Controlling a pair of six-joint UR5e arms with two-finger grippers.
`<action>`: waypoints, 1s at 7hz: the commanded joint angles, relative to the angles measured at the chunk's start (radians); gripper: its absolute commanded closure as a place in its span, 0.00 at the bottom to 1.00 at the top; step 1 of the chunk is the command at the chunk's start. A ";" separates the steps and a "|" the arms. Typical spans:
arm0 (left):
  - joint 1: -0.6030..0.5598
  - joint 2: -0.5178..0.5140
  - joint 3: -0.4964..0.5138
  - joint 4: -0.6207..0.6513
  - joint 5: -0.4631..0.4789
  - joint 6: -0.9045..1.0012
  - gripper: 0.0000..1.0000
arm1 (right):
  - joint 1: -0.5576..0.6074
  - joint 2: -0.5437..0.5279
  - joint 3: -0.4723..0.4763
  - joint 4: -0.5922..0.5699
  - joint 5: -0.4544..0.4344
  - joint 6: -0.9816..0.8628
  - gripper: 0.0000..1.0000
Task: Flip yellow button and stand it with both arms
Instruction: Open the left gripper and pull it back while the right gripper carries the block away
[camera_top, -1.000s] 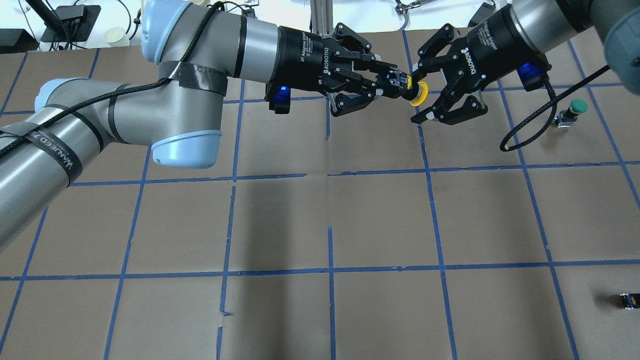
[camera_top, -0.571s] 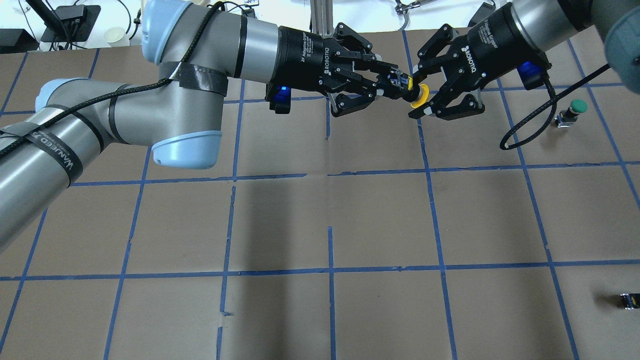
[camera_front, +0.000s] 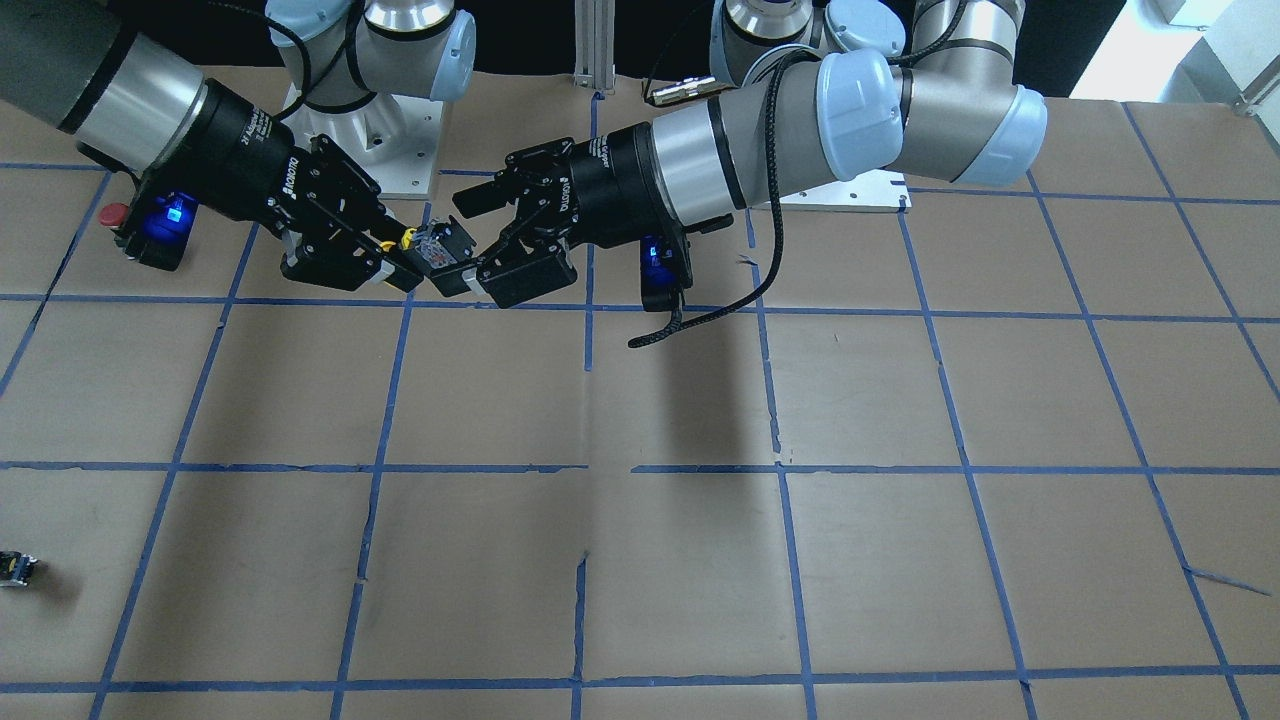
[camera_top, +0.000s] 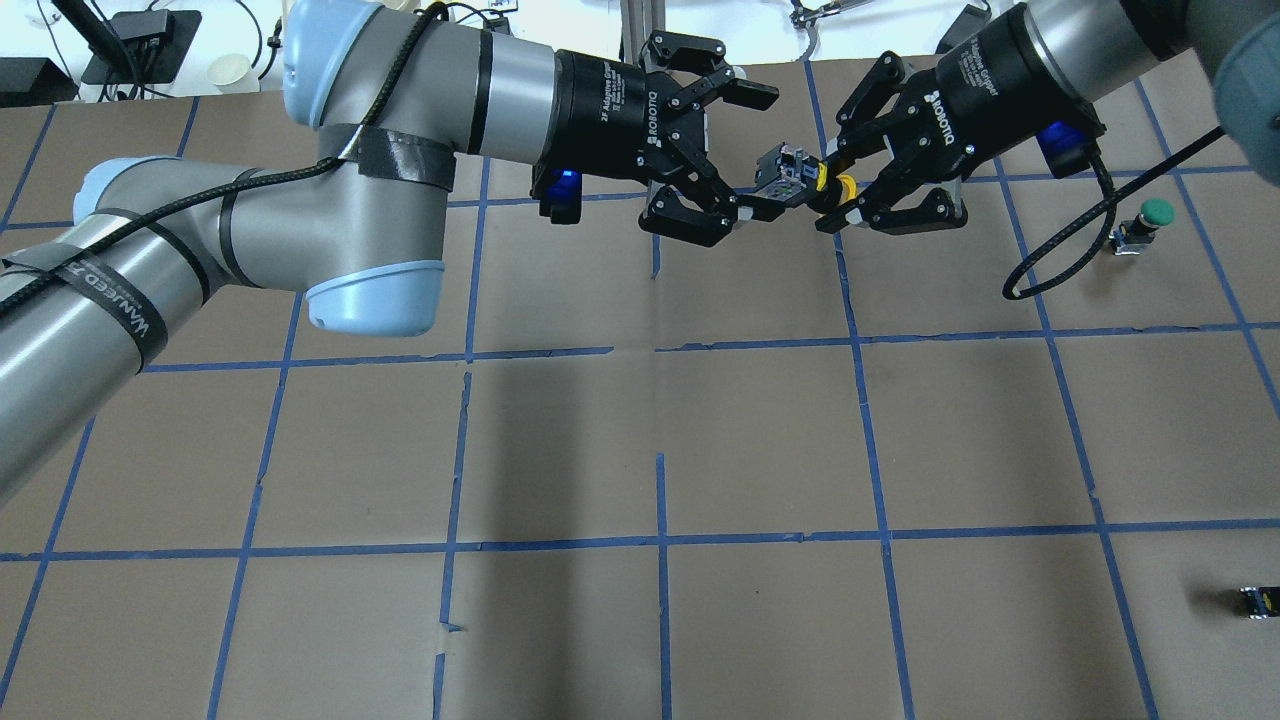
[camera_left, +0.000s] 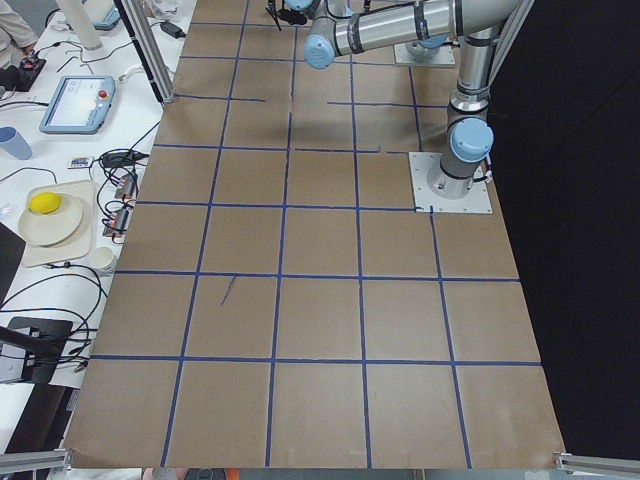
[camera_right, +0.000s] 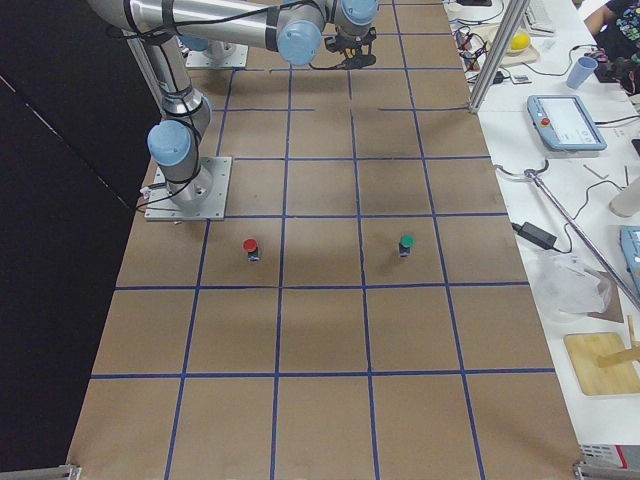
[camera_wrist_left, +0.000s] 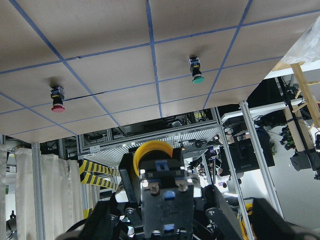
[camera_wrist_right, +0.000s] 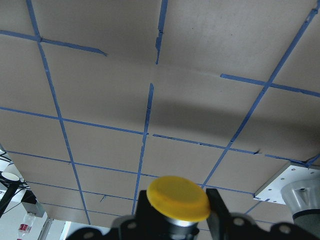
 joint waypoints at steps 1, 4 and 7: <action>0.019 0.016 0.004 0.025 -0.008 0.004 0.01 | -0.057 0.000 0.004 0.006 -0.013 -0.123 0.88; 0.031 0.008 0.036 0.045 0.083 0.157 0.02 | -0.136 0.009 0.009 -0.003 -0.135 -0.515 0.92; 0.028 -0.019 0.049 0.037 0.316 0.423 0.02 | -0.215 0.042 0.012 -0.046 -0.174 -1.176 0.94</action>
